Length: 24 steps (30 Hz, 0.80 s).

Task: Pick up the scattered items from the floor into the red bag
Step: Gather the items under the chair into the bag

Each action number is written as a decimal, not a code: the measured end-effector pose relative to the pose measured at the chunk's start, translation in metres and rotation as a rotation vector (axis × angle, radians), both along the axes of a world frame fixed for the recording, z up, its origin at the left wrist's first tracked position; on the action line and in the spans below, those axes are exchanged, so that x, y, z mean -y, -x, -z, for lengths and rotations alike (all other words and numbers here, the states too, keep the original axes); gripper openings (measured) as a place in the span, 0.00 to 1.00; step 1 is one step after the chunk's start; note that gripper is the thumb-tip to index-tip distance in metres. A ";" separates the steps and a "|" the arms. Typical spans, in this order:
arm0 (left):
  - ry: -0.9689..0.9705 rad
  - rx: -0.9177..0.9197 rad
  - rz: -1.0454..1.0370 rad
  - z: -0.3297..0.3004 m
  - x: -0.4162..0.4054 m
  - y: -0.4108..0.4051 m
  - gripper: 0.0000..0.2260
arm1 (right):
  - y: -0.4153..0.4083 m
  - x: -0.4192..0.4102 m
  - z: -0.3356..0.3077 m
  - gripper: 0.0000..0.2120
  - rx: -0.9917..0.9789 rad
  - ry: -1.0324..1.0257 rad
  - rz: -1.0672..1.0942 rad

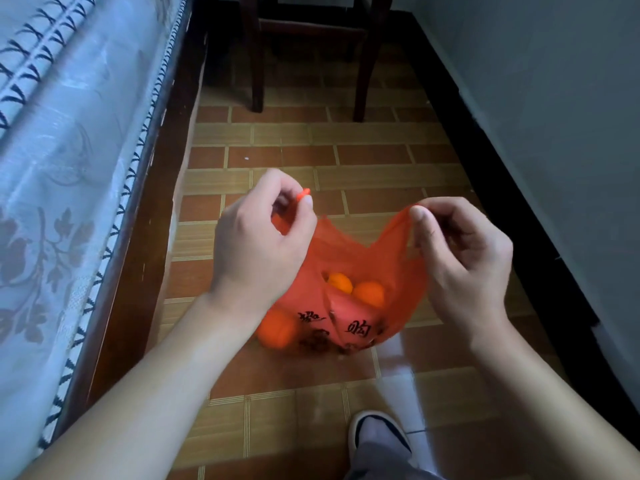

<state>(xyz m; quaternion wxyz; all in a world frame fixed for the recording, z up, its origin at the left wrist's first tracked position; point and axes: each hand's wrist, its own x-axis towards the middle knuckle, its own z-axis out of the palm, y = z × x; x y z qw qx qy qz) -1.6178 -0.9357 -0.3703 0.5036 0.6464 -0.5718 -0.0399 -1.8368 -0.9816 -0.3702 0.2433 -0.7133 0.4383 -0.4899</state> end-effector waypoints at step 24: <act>-0.205 -0.016 -0.093 -0.001 0.031 -0.016 0.08 | -0.012 0.018 -0.008 0.08 -0.290 -0.245 0.075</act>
